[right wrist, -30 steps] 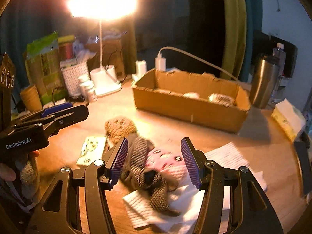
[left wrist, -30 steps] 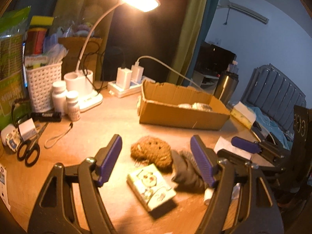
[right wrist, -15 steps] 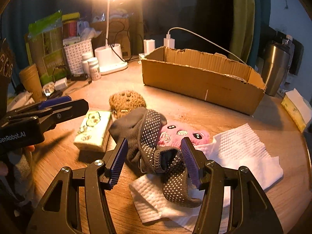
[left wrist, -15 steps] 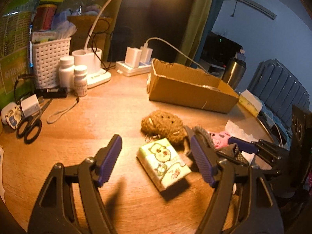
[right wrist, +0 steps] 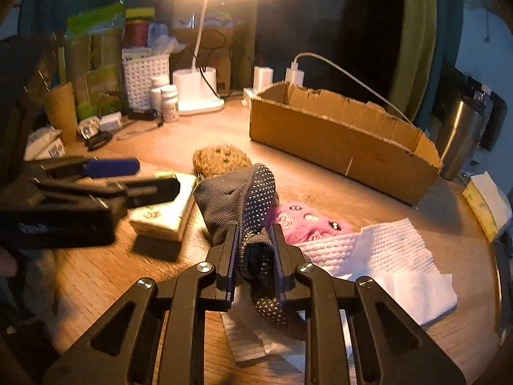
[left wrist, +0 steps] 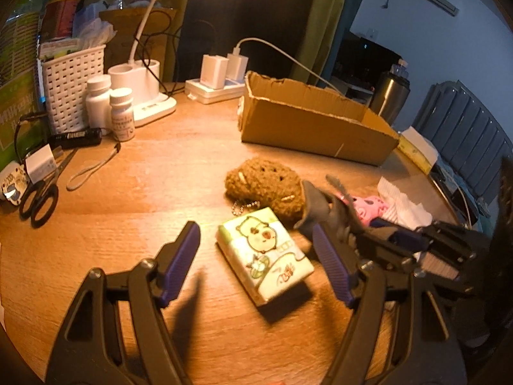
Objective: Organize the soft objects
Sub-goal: 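Grasp the grey dotted glove with the right tool while the left tool grasps the cartoon tissue pack, then lift and carry the glove and tissue pack with both tools over the box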
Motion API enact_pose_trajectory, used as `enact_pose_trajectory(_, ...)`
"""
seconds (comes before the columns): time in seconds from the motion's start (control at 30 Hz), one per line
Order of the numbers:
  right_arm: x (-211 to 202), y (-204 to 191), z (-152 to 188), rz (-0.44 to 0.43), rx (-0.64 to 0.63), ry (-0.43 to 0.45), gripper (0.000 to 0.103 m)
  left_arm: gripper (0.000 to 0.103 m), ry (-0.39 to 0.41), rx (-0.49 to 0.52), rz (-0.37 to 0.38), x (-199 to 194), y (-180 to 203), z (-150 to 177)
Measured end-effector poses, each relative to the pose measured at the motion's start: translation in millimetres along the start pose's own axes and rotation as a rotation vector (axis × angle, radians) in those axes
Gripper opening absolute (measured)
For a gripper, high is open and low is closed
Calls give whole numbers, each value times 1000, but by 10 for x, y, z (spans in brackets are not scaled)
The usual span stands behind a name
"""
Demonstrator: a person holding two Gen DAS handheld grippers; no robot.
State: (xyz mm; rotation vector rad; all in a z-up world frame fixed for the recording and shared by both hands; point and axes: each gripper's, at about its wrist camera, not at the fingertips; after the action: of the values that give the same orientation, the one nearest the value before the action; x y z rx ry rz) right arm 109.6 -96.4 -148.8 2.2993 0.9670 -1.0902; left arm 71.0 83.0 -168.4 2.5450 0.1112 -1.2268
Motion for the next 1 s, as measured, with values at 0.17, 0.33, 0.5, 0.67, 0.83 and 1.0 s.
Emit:
enact_pose_trajectory(0.17, -191, 108, -54, -10, 30, 54, 20, 74, -47, -6, -25, 84, 36, -26)
enact_pose_trajectory(0.33, -354, 272, -90, 4, 64, 101, 20, 74, -90, 9, -53, 166, 87, -57)
enact_pose_trajectory(0.5, -374, 432, -95, 9, 96, 117, 20, 74, -134, 27, -85, 266, 141, -96)
enact_pose_trajectory(0.67, -360, 543, -65, 3, 117, 121, 20, 65, -143, 39, -79, 292, 160, -106)
enact_pose_trajectory(0.83, -388, 680, -45, 1, 141, 133, 20, 57, -146, 69, -76, 290, 230, -100)
enact_pose_trajectory(1.0, -453, 789, -38, 11, 155, 147, 20, 56, -131, 82, -61, 231, 310, -94)
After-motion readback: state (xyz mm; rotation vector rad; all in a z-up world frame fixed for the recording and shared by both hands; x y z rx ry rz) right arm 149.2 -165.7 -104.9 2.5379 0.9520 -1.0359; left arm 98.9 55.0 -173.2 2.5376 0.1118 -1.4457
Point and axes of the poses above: each gripper's, at about its wrist camera, not at the fingertips, and x roughly the way its jaws point, y to its right, z to its underside, and after that the axes turned 10 degrees about -y, right-handed
